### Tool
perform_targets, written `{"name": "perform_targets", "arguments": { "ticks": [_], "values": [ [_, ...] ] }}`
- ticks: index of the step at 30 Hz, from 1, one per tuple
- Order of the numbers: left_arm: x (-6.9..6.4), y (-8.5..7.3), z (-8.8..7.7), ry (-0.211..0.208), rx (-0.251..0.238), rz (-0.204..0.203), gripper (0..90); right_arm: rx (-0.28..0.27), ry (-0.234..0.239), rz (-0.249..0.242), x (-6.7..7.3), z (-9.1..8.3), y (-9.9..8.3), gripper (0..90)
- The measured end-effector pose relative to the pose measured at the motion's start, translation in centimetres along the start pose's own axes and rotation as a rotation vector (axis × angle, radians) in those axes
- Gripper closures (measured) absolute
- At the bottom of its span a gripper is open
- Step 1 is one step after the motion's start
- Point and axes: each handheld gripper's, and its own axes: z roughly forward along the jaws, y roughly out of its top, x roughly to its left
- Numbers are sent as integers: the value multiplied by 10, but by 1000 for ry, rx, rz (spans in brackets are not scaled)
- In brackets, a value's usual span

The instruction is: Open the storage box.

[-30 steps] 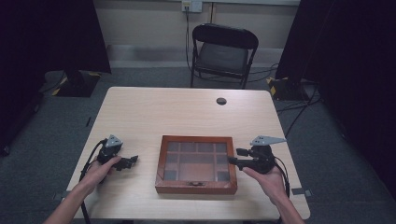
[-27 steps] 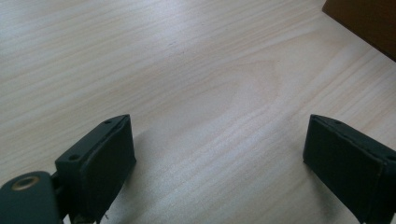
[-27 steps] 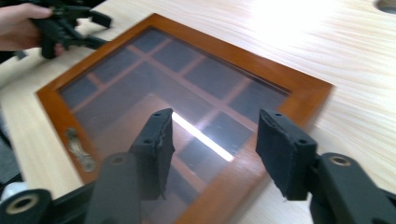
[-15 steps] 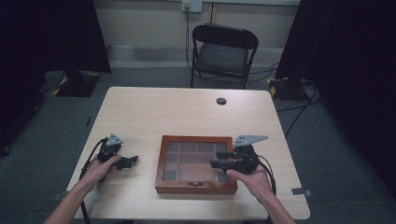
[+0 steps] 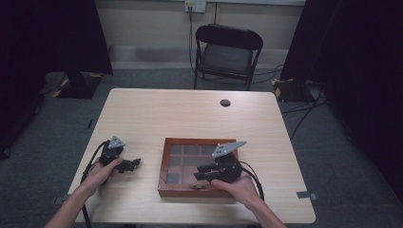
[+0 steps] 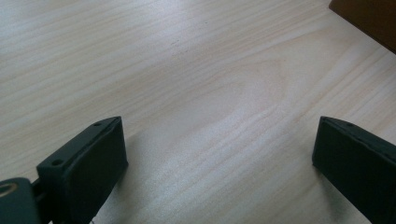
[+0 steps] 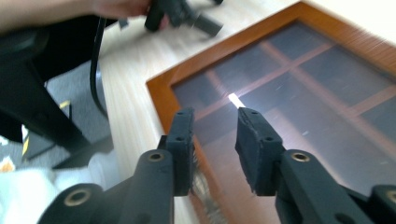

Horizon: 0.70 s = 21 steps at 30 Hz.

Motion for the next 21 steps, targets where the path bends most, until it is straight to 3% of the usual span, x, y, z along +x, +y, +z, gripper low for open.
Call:
{"name": "perform_targets", "arguments": {
  "ticks": [10,21],
  "values": [
    [0,0,0,0,0,0,23,91,36,-38,5,13,-19,774],
    [0,0,0,0,0,0,23,100,34,-62,5,18,-23,788]
  ]
}}
